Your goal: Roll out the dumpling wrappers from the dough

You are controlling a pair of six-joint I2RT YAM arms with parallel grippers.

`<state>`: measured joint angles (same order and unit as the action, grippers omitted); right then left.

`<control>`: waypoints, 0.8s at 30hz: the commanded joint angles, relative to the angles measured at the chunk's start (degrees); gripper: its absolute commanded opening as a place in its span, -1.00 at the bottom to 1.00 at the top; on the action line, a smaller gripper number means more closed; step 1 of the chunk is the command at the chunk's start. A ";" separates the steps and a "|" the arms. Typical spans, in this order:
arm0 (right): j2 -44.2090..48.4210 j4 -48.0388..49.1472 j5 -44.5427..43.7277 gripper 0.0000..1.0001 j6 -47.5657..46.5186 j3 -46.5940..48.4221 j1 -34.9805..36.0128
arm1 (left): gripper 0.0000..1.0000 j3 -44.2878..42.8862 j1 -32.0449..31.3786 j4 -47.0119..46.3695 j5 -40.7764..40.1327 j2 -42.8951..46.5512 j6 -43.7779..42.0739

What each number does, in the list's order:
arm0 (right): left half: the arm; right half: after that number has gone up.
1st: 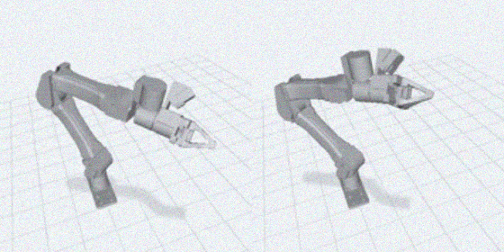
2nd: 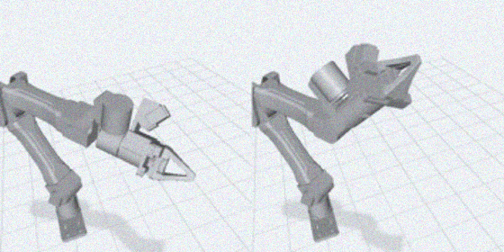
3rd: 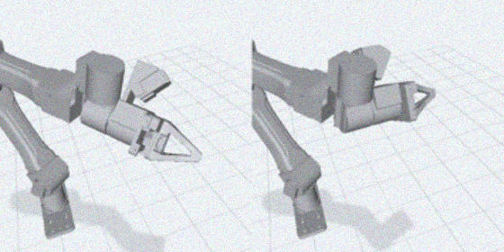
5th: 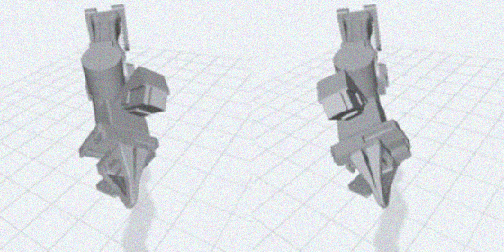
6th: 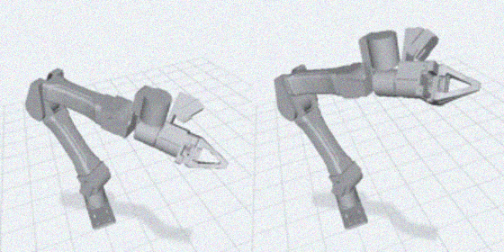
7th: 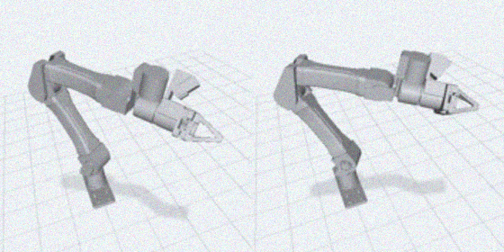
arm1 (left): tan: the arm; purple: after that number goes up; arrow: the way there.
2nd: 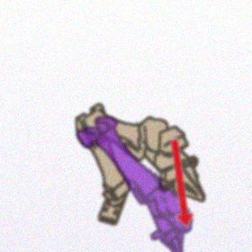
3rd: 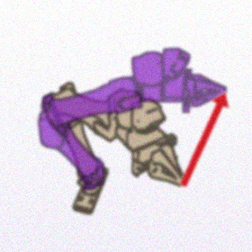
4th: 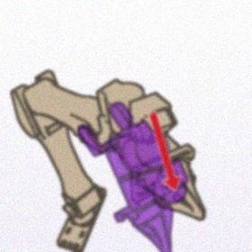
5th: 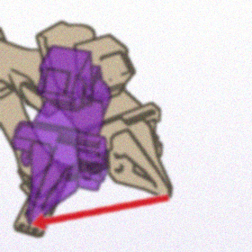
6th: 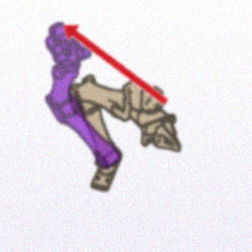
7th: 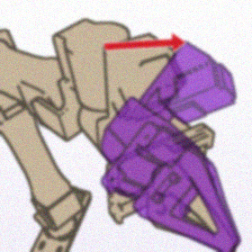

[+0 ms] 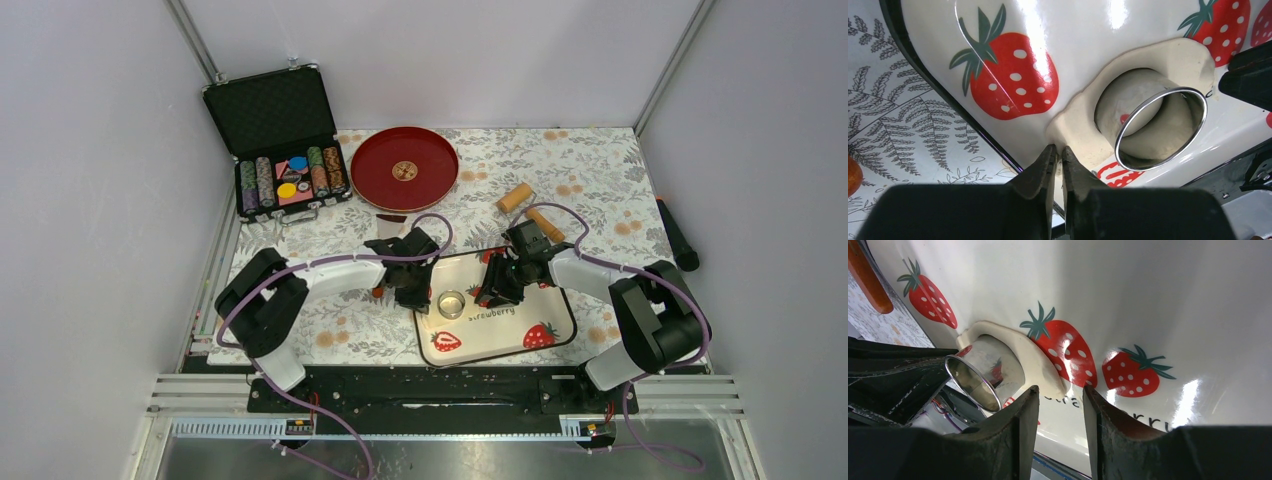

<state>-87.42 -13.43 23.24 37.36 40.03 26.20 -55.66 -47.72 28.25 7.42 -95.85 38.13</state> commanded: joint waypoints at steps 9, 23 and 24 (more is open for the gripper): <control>-0.99 0.22 0.40 -0.10 -0.67 1.78 -0.18 | -0.93 3.62 2.85 -5.95 5.31 8.19 3.03; -1.61 -0.55 1.40 -0.10 -1.05 2.49 -0.18 | -0.41 5.49 8.57 -0.61 2.81 11.00 3.53; -1.76 -0.67 1.42 -0.10 -1.03 2.55 -0.18 | -0.39 6.33 9.16 -0.83 2.90 11.20 4.14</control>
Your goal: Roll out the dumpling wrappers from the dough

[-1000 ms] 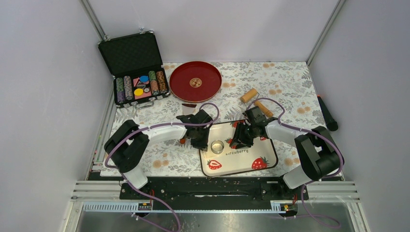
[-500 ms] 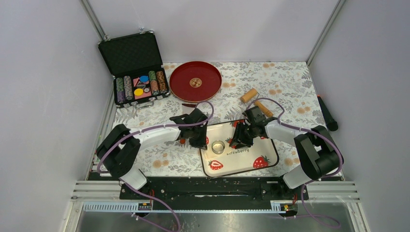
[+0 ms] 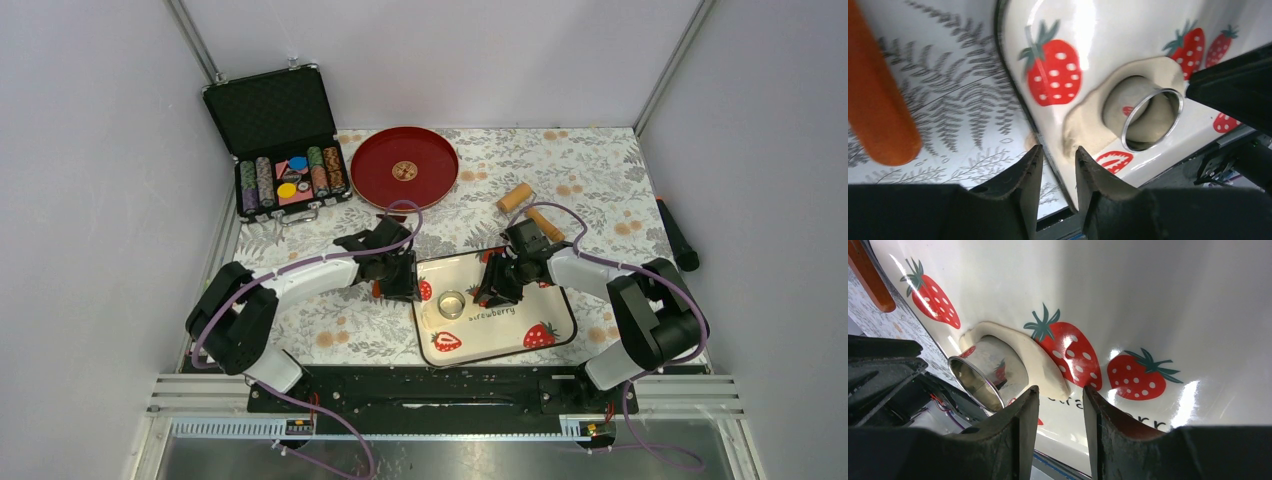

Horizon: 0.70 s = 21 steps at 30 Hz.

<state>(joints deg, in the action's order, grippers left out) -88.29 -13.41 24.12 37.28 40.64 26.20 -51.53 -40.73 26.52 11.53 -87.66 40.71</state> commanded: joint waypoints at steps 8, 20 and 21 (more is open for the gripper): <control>-2.28 -0.95 1.08 -0.11 -0.89 2.58 -0.18 | -0.30 7.20 4.97 -7.27 4.07 1.41 5.10; -5.28 -4.96 0.44 -0.18 -0.72 4.86 -0.09 | -0.38 10.21 6.71 -17.34 5.41 -5.06 6.92; -5.80 -5.29 0.45 -0.19 -0.71 5.24 -0.09 | -0.41 10.22 6.80 -17.11 4.84 -5.63 6.29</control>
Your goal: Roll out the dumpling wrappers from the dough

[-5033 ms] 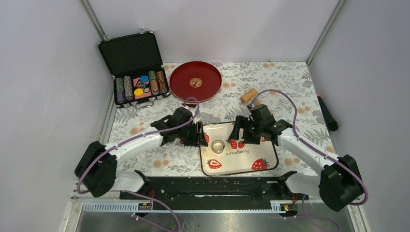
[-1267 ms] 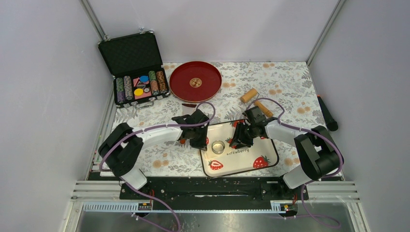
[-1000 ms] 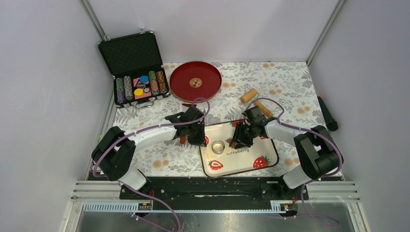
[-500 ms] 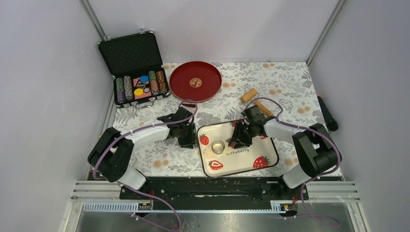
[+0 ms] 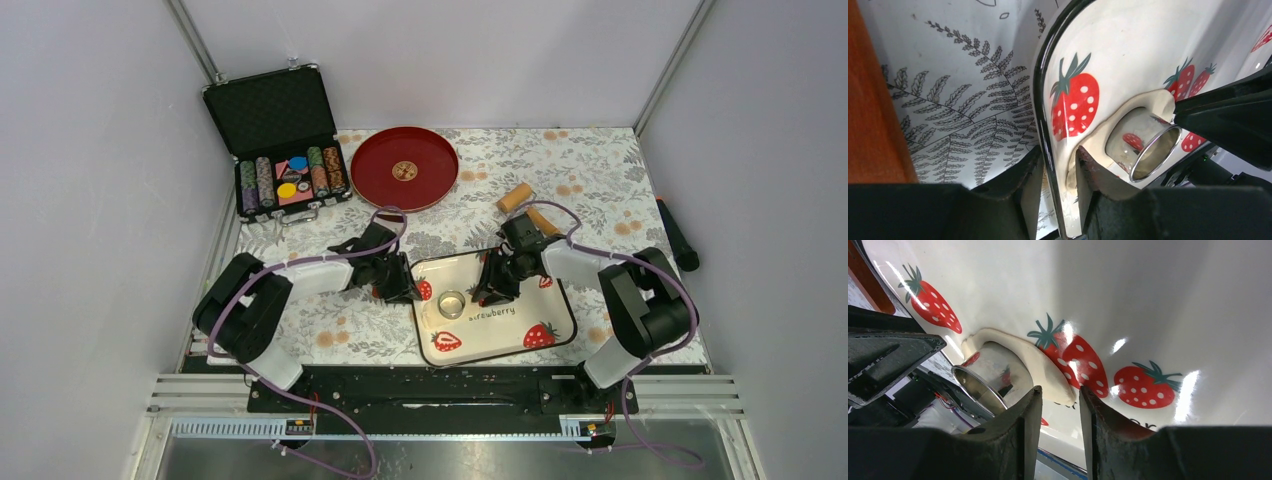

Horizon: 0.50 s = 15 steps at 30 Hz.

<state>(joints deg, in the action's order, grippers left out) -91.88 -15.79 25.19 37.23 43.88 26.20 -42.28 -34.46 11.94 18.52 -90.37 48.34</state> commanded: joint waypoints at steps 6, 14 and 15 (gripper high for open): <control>-4.73 -5.09 -1.13 -0.24 -1.06 5.05 1.05 | -0.58 2.60 0.62 -4.44 -3.12 -5.63 -4.24; -8.21 -9.57 -1.99 -0.66 -2.46 9.61 2.79 | -0.72 3.70 0.62 -7.80 -2.57 -7.16 -3.81; -8.21 -9.72 -1.99 -0.74 -2.48 9.72 2.81 | -0.74 4.03 0.62 -8.09 -2.59 -7.04 -3.70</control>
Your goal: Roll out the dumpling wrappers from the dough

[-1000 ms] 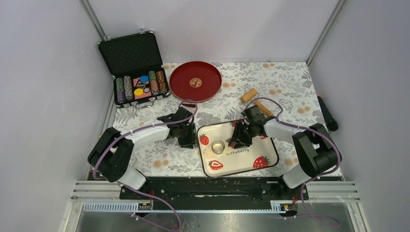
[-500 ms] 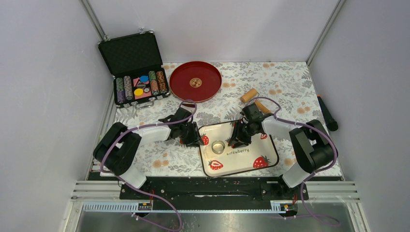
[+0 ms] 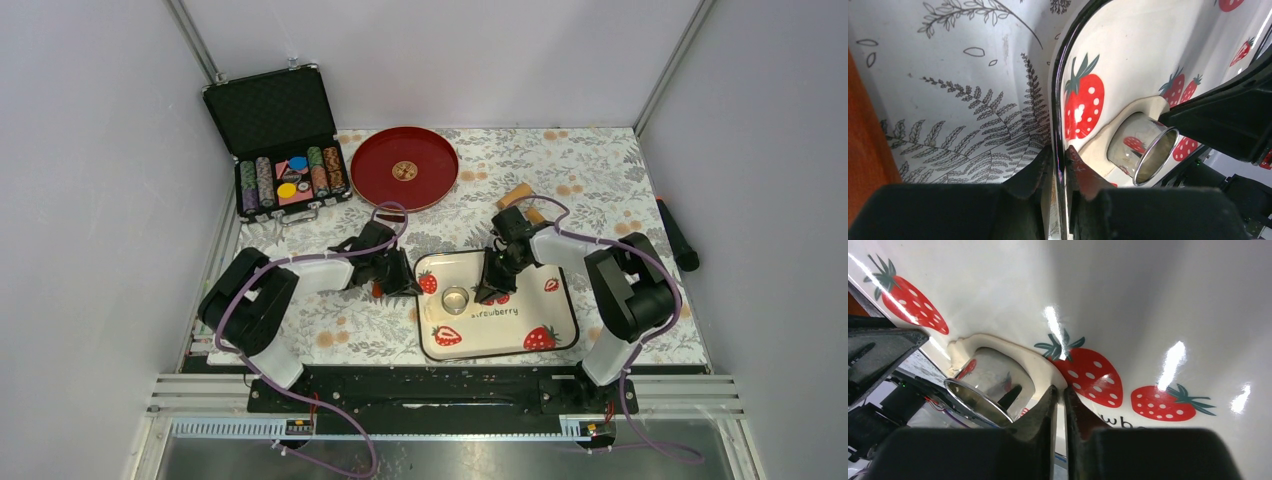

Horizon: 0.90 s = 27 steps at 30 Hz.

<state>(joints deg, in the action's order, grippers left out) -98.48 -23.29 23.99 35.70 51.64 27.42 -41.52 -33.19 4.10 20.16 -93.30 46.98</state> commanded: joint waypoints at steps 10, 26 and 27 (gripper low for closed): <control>5.88 -3.73 -1.60 -0.94 -1.29 0.33 1.59 | -0.91 4.39 -0.65 -1.98 -4.25 -3.85 -1.64; 7.73 -10.44 -10.66 -0.91 -5.33 3.04 1.08 | -0.99 4.82 -0.64 -2.14 -4.19 -3.61 -1.65; 7.56 -10.61 -10.83 -0.92 -5.48 3.42 0.94 | -0.99 4.74 -0.63 -2.10 -4.18 -3.71 -1.63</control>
<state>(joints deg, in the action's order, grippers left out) -90.96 -31.18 16.12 32.34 52.31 28.56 -39.33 -33.17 -3.18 20.97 -94.00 48.07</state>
